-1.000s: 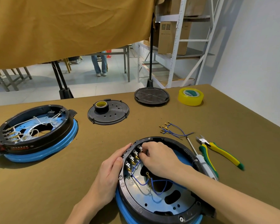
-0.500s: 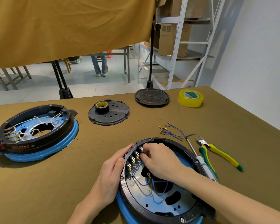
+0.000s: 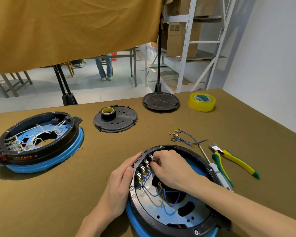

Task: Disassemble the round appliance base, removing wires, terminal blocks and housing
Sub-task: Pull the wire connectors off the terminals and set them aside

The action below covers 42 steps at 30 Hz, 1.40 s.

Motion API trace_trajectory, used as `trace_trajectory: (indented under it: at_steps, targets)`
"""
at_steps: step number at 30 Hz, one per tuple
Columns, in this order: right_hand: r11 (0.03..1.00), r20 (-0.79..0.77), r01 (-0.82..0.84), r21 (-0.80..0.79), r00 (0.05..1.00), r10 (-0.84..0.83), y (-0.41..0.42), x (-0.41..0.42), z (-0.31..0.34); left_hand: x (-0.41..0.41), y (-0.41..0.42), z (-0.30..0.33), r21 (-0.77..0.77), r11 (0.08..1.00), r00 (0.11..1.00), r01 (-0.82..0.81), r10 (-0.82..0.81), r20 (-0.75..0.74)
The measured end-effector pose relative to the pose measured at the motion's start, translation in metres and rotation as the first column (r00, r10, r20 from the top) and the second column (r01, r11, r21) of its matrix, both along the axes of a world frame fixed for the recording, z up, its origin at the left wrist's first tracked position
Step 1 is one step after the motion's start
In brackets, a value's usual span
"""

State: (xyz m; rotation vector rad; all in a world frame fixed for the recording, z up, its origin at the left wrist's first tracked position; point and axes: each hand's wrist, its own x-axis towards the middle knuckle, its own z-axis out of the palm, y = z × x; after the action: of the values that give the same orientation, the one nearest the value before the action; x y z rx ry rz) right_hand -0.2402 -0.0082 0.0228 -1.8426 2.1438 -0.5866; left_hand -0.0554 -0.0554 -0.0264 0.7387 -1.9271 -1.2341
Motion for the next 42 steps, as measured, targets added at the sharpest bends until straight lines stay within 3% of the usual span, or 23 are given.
trace_trajectory:
  at_steps: [17,33,37,42]
  targets:
    - [0.999,-0.011,-0.032,0.023,0.999,0.032,0.000,-0.002,0.002,0.001,0.001,0.001,0.004,1.000,1.000,-0.007,0.007,0.004]
    - [0.994,0.050,0.090,-0.066,0.995,-0.087,0.010,-0.002,0.001,0.002,0.001,-0.001,0.022,1.000,1.000,0.002,-0.002,0.002]
    - [0.986,0.013,0.013,-0.166,1.000,-0.011,0.017,0.001,0.002,0.001,0.001,-0.001,0.020,1.000,1.000,-0.002,0.002,0.002]
    - [0.992,-0.007,-0.007,-0.130,1.000,0.006,0.015,0.006,0.001,0.001,0.000,-0.003,0.010,1.000,1.000,0.007,-0.007,-0.009]
